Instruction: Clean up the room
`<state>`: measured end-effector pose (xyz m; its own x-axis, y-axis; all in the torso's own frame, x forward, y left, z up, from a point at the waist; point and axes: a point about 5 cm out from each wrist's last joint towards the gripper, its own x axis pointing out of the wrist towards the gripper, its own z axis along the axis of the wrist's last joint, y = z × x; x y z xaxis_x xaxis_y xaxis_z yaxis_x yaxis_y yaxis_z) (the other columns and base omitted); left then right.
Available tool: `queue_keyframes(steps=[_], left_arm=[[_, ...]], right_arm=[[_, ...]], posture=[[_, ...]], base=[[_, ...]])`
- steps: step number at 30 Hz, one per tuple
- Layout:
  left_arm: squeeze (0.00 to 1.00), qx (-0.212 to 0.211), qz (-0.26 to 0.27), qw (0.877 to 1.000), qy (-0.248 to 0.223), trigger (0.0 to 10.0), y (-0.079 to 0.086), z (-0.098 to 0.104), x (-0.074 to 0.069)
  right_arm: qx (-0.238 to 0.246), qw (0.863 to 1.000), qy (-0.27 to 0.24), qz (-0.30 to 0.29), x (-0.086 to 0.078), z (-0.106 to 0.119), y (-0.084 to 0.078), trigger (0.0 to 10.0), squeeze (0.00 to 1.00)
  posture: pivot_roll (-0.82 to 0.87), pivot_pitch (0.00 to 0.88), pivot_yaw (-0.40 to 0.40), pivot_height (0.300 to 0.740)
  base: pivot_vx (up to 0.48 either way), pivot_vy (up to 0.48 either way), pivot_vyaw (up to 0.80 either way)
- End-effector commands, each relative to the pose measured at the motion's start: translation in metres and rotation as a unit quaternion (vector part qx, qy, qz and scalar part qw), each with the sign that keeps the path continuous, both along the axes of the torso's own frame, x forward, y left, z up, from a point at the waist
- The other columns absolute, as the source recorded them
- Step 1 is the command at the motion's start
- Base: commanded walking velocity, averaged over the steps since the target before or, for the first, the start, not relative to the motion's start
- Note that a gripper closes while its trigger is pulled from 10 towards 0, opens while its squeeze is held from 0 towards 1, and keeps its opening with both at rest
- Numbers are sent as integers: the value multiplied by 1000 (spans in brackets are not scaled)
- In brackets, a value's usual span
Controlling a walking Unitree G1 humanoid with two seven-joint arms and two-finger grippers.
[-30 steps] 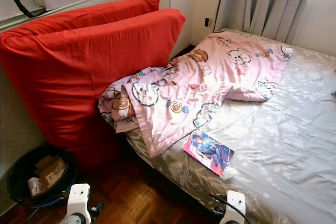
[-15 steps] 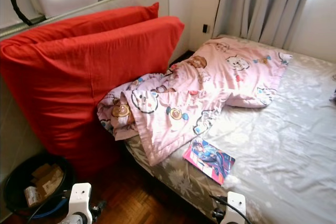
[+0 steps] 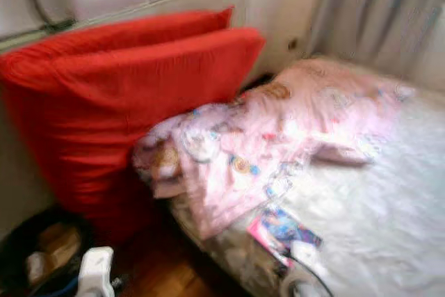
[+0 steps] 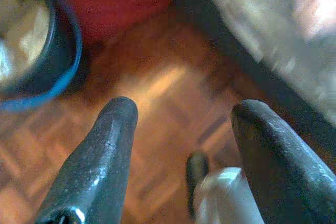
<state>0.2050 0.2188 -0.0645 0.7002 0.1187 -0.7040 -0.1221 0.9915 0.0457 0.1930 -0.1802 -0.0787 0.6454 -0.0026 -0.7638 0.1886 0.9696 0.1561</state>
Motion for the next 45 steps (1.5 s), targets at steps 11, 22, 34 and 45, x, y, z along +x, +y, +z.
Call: queue_keyframes(steps=[11,22,34,45], left_arm=[[0,-13,2,999,-38,10000,-9,10,18],[0,3,26,991,-127,10000,-5,23,25],[0,26,9,947,-320,10000,5,100,95],[0,38,0,932,-360,10000,6,114,102]], right_arm=[[-10,999,-12,-28,-6,0,-14,10000,0],[0,991,-115,-68,4,12,-16,10000,0],[-18,973,-215,-81,12,28,-21,10000,0],[-71,902,-423,-55,120,138,-45,10000,0]], posture=[[4,0,-6,740],[0,0,-1,740],[4,0,-3,740],[2,0,1,740]], base=[[0,0,-269],[0,0,0],[0,0,0],[0,0,0]])
